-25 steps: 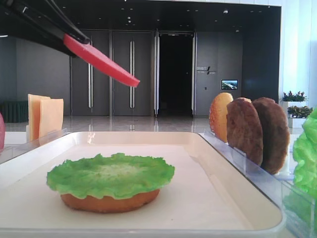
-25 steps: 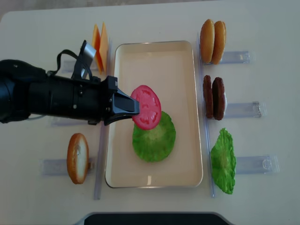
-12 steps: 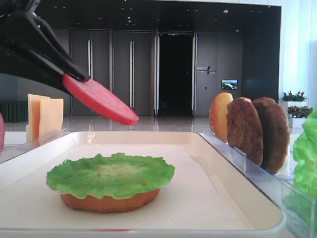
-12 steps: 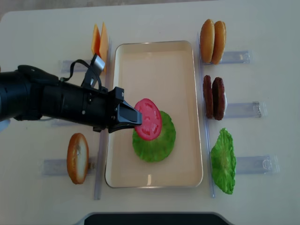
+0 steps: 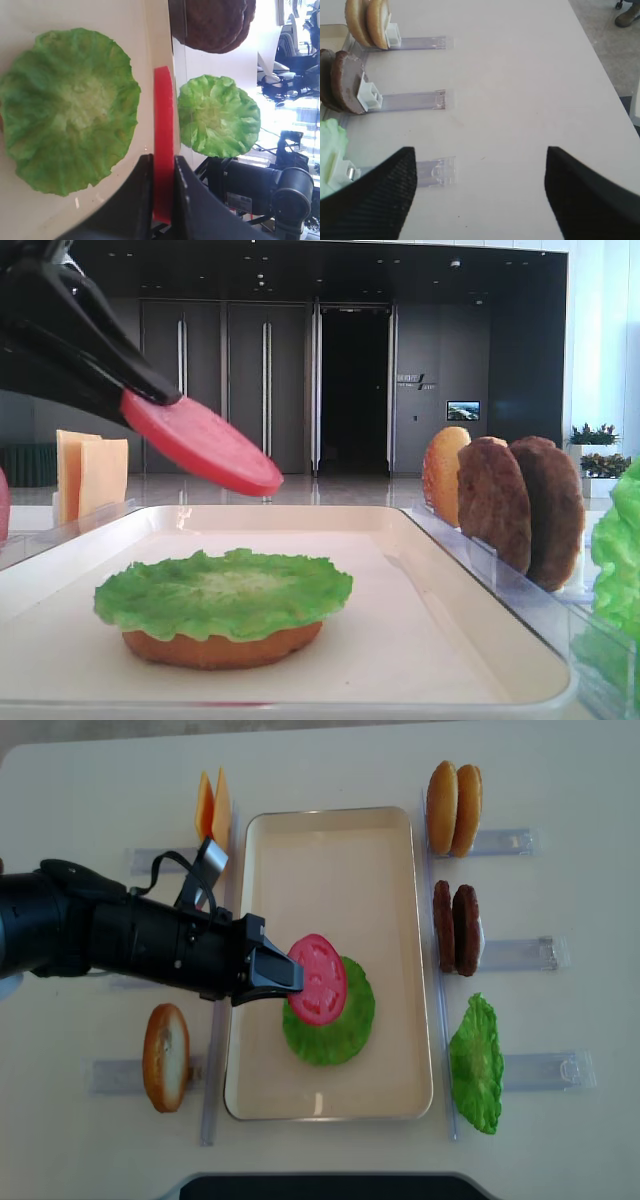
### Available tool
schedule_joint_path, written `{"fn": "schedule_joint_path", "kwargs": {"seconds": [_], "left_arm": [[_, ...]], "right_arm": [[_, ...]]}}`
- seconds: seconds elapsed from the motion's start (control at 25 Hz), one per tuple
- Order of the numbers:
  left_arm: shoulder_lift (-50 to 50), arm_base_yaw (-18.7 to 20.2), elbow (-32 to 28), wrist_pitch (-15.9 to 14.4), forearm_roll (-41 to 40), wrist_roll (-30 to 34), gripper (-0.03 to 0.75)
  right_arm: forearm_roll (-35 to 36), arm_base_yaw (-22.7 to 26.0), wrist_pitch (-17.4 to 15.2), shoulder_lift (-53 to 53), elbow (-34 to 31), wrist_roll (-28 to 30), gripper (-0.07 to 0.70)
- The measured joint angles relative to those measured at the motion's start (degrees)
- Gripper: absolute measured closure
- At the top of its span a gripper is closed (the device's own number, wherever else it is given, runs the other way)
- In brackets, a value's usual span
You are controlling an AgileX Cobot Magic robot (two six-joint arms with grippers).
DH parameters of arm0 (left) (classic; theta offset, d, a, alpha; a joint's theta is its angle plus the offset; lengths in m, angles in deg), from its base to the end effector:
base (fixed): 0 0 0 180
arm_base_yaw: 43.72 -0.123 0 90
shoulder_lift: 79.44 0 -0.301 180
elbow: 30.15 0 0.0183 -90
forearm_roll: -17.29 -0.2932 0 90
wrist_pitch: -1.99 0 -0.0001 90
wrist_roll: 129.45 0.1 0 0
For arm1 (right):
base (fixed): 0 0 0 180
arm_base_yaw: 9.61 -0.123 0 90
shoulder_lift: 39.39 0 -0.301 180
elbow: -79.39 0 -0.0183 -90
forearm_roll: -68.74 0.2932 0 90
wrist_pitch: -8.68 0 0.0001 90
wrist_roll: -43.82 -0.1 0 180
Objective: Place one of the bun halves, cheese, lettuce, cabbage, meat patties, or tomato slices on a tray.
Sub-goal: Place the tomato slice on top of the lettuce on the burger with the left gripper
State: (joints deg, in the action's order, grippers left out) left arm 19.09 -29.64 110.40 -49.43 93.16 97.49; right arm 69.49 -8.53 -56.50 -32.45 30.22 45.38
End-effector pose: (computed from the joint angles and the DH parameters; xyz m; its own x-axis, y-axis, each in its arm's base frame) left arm 0.2551 -0.1422 0.1560 -0.9891 0.0063 -0.1473 0.1219 0.5968 -0.7931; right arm 0.0198 0.0008 0.2860 -0.5193 -0.0119 -0.8545 -0.0026 0.9999 -0.0124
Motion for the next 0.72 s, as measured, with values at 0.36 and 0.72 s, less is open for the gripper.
{"fn": "schedule_joint_path", "kwargs": {"seconds": [0.36,0.72], "left_arm": [[0.0,0.0,-1.11,-0.02,-1.63,1.64,0.657],[0.0,0.0,-1.11,0.0,5.81,7.03,0.657]], "right_arm": [[0.0,0.0,0.0,0.0,0.0,0.0,0.097],[0.0,0.0,0.0,0.0,0.0,0.0,0.097]]}}
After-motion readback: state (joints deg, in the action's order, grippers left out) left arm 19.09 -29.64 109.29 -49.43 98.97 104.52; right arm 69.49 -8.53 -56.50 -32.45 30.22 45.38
